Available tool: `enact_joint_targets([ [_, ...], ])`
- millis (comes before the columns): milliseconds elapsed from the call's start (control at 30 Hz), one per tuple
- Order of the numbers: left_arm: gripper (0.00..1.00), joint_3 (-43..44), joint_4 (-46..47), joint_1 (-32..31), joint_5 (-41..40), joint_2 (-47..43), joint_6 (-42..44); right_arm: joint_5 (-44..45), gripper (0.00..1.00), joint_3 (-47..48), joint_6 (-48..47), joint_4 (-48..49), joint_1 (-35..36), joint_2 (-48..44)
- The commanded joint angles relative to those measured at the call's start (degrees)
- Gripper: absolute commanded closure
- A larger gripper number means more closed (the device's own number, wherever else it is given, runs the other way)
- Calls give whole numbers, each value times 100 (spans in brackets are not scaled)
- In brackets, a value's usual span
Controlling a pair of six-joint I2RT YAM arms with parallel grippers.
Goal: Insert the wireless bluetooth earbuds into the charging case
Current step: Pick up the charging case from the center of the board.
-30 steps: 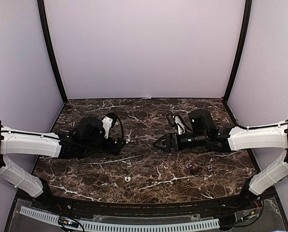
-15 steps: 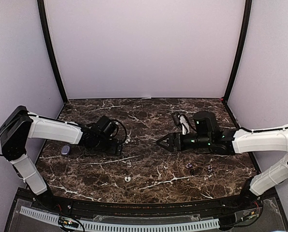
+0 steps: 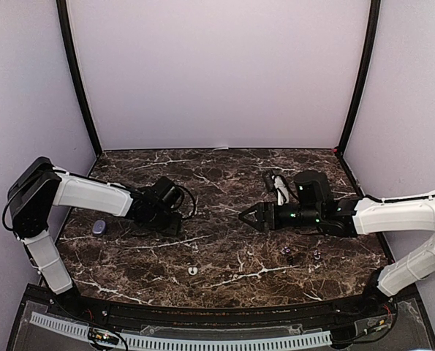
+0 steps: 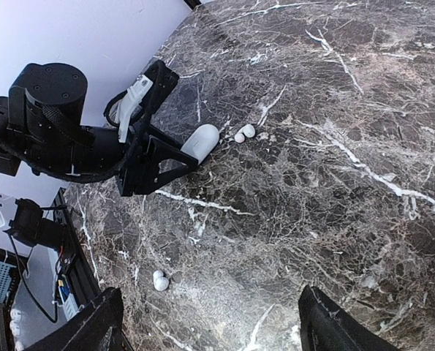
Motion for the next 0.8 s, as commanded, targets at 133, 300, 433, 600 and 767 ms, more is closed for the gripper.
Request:
enact_joint_targets([
  [133, 68, 7, 93, 19, -112, -207, 781, -90, 18, -27, 92, 298, 4, 30],
  [300, 77, -422, 680, 12, 380, -966, 1677, -505, 18, 204, 102, 292, 11, 281],
  [433, 76, -955, 1433, -104, 979, -1695, 2195, -778, 17, 326, 174, 439, 8, 505],
  [600, 50, -1391, 1907, -209, 347, -2145, 2022, -970, 17, 517, 263, 507, 9, 827],
  [767, 30, -743, 793, -137, -150, -1457, 1308, -905, 17, 498, 275, 541, 6, 818],
])
